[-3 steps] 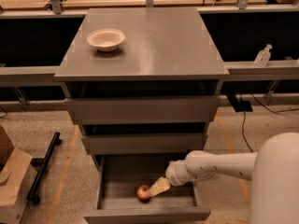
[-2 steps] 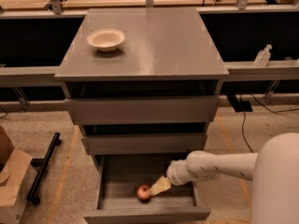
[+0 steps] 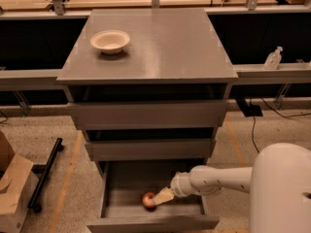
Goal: Pick apple from bottom drawer and place on counter
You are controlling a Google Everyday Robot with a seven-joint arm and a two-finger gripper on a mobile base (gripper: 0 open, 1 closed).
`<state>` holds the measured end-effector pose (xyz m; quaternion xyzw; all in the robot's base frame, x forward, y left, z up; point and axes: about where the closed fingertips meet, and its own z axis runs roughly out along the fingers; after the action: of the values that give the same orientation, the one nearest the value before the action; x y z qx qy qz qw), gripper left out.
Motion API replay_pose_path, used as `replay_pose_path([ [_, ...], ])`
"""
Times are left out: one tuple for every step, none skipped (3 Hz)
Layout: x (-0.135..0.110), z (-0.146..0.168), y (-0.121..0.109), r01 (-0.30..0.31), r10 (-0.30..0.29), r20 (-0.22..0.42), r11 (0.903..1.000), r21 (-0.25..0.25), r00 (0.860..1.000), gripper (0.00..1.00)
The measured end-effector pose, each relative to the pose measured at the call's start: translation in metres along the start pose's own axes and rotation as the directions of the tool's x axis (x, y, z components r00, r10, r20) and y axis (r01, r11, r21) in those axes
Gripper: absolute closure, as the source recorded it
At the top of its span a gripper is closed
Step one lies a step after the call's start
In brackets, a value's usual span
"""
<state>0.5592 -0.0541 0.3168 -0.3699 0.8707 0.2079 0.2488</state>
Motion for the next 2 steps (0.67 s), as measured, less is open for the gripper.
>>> replay_pose_path([
  [0.01, 0.035, -0.006, -0.039, 0.039, 0.047, 0.9992, 0.0, 0.998, 0.0],
  [0.02, 0.08, -0.011, -0.092, 0.093, 0.077, 0.9956, -0.021, 0.993, 0.0],
])
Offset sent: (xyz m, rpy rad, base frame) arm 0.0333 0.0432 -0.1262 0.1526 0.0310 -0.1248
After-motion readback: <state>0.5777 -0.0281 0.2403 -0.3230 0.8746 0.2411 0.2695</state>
